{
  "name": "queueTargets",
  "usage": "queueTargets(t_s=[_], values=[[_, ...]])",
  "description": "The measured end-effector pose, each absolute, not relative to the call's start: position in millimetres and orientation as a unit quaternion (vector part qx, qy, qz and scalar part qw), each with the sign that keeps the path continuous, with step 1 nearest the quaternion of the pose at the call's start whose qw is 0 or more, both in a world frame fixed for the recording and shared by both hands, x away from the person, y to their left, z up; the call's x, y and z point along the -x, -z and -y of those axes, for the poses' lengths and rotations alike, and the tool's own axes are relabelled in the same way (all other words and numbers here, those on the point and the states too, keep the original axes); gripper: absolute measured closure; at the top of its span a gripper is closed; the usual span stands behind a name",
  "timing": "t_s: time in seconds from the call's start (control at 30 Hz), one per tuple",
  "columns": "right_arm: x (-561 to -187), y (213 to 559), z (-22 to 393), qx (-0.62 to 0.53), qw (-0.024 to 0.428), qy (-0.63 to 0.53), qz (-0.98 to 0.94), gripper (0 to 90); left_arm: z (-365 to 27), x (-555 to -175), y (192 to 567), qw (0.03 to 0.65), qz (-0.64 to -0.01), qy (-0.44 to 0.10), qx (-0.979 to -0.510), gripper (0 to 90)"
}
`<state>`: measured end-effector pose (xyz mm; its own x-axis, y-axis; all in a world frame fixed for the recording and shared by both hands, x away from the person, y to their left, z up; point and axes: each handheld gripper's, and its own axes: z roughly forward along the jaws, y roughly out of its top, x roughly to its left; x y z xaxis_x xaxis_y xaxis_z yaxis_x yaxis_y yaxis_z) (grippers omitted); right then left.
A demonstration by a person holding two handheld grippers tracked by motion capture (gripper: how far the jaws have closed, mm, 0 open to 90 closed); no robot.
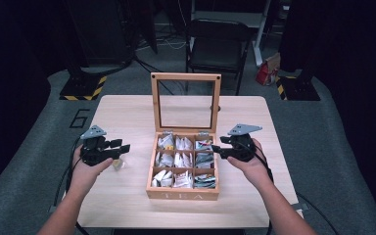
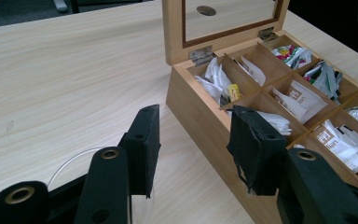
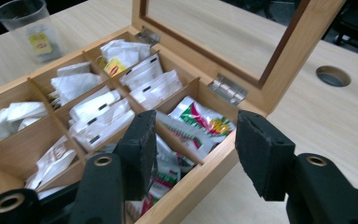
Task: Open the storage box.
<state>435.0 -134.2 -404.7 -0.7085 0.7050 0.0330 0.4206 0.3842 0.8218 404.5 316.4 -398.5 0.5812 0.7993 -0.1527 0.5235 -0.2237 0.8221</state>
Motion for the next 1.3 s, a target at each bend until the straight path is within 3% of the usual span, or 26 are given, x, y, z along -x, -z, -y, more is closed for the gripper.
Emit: queueTargets(t_s=[0.53,1.3], values=[[-473.8,378.4,136.5,-0.366,0.166,-0.438,-0.804,47.6,-308.4,-401.1,396.2,0.452,-0.421,-0.152,-0.772,52.9],[-516.6,371.3,131.3,-0.390,0.168,-0.441,-0.791,46.4,-304.4,-396.4,395.7,0.452,-0.410,-0.146,-0.779,52.0]])
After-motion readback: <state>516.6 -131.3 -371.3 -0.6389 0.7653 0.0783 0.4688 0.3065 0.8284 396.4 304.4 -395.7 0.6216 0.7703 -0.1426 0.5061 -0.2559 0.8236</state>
